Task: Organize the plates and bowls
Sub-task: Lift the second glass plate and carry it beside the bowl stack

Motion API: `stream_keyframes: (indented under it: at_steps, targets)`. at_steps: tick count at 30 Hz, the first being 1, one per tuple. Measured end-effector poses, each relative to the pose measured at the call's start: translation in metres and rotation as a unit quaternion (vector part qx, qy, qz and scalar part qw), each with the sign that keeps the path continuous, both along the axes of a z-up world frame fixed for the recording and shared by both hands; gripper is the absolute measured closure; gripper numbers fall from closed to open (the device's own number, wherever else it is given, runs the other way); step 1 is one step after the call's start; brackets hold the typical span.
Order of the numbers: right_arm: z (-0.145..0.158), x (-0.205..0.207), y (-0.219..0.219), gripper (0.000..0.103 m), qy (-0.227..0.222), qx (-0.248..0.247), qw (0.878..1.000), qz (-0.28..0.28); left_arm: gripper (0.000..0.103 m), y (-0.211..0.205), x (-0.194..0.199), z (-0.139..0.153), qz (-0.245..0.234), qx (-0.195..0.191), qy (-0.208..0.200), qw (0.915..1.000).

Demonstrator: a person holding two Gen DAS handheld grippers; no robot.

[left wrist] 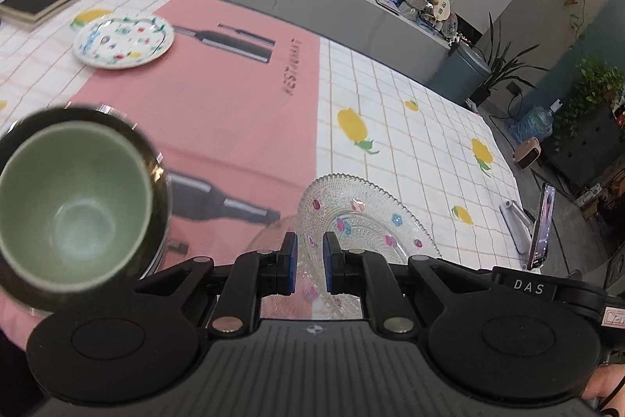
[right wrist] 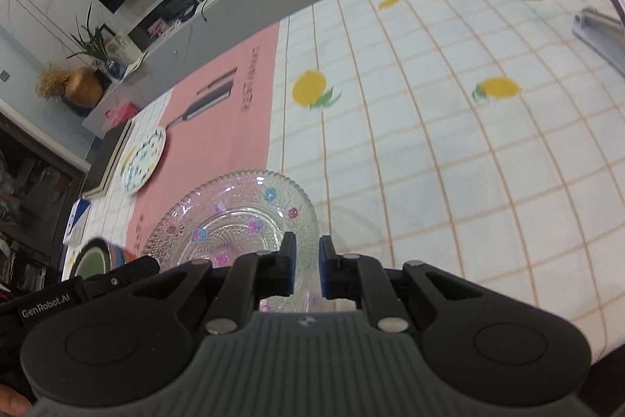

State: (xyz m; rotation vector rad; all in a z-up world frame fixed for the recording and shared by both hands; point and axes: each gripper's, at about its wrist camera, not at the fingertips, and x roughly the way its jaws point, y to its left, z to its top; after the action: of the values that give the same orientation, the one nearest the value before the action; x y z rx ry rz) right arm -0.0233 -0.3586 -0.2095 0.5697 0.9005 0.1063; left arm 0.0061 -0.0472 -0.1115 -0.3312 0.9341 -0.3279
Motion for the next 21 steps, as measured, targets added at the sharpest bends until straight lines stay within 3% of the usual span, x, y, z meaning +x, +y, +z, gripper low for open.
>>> stream_keyframes:
  at_steps: [9,21]
  targets:
    - [-0.015,-0.017,0.011,0.093,0.022,0.009,1.0,0.008,0.089,0.012,-0.018,-0.012,0.004,0.007,-0.001,1.0]
    - [-0.025,-0.009,0.019,0.093,0.035,-0.006,0.999,0.016,0.089,0.016,-0.017,-0.03,0.01,0.018,0.009,0.9998]
